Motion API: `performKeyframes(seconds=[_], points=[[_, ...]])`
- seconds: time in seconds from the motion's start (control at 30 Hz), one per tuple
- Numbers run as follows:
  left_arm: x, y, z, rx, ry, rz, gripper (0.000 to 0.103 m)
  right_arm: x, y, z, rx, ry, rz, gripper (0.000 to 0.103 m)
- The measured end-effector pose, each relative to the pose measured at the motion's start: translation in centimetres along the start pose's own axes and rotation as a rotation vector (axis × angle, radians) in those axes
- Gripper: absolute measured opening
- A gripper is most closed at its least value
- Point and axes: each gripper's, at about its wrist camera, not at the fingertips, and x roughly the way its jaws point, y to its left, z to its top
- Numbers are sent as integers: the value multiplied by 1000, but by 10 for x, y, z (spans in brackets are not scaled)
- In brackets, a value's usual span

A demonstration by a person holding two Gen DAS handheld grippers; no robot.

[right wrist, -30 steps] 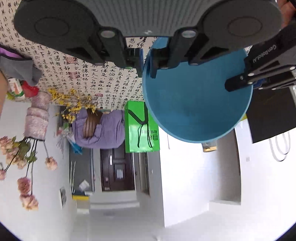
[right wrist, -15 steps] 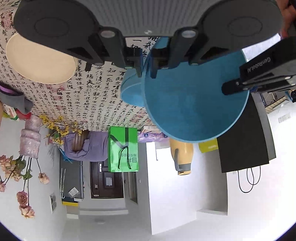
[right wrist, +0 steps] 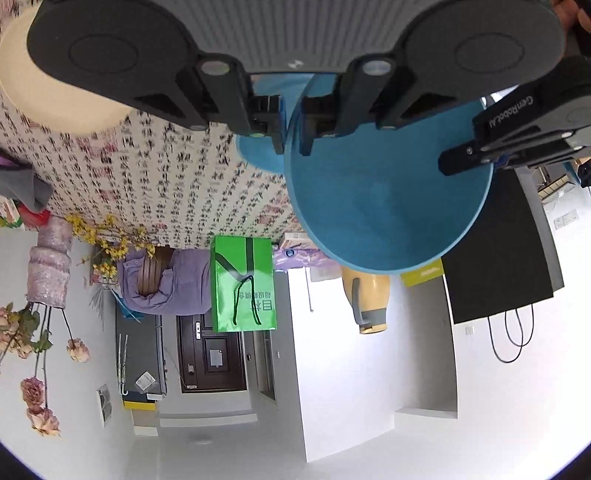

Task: Organize plates and bowls
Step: 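Lift the blue bowl with the left gripper and carry it over the nested bowls, then lower the bowl into the nested bowls and open the left gripper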

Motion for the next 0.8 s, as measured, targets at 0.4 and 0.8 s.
performKeyframes(seconds=[0.4, 0.8], points=[[87, 17, 14, -71, 158, -87, 10, 90, -41, 35, 111, 177, 40, 7], [105, 24, 7, -166, 236, -146, 11, 97, -57, 28, 201, 229, 60, 24]])
